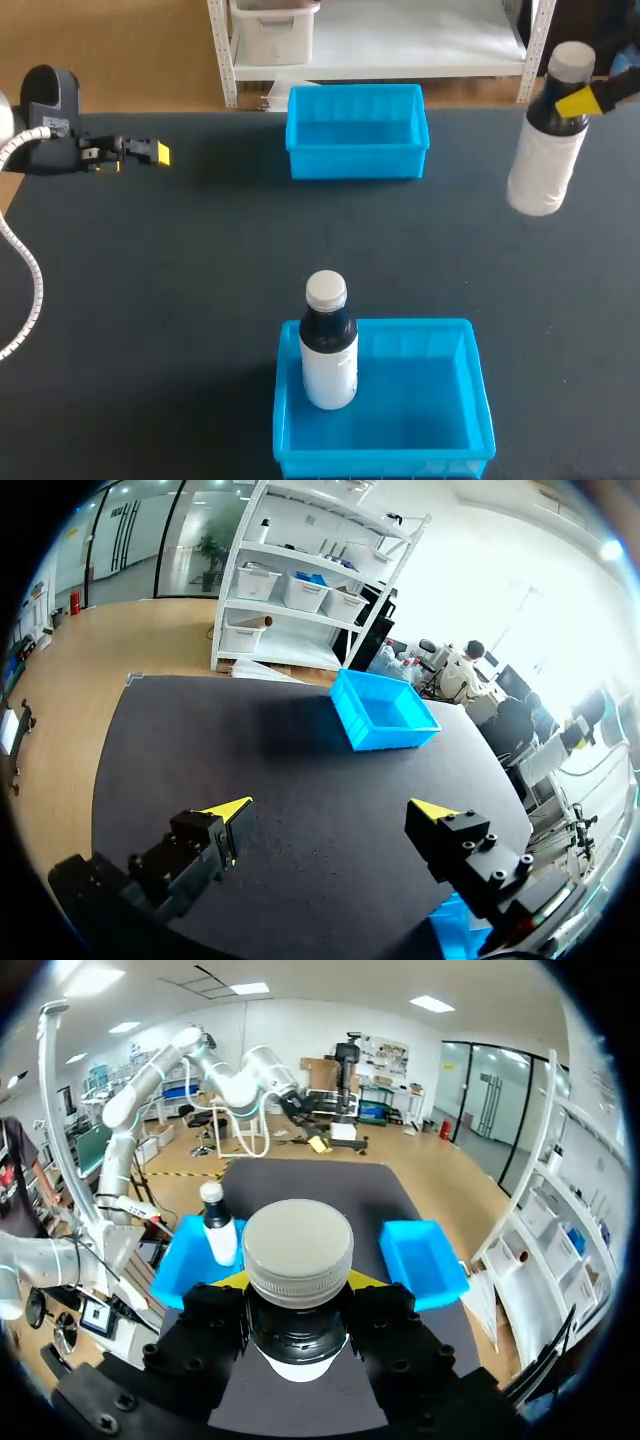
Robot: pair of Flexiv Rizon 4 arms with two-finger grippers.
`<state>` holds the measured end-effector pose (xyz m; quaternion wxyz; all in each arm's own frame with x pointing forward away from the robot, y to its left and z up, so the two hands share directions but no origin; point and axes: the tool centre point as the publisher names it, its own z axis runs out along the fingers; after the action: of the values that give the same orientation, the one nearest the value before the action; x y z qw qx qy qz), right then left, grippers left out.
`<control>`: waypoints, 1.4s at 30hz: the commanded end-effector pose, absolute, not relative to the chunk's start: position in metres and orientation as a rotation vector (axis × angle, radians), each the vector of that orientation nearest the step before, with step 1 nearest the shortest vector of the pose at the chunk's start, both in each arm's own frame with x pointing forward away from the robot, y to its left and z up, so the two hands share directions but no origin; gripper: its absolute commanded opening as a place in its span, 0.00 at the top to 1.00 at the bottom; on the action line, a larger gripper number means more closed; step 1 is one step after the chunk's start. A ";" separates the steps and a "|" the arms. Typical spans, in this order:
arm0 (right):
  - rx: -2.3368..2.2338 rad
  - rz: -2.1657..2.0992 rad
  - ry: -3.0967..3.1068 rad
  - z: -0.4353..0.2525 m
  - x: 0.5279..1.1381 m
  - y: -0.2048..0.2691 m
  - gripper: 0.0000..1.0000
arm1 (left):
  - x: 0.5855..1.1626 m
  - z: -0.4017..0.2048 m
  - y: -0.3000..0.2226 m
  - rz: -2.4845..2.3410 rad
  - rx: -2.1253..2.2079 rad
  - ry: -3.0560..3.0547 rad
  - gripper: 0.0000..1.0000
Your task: Pick up the bottle, and place it in the far bin if it is heavy, or in the near bin if it is light.
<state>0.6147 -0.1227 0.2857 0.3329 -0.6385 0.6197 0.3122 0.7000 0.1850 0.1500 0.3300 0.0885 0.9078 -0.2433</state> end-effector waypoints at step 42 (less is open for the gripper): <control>-1.999 1.209 1.271 0.190 0.456 0.013 1.00 | 0.700 0.150 0.185 -0.636 0.231 2.374 0.00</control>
<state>0.4538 0.0073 0.1972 0.2403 -0.7290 0.4669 0.4392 0.7000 0.1849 0.1500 0.3300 0.0885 0.9078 -0.2434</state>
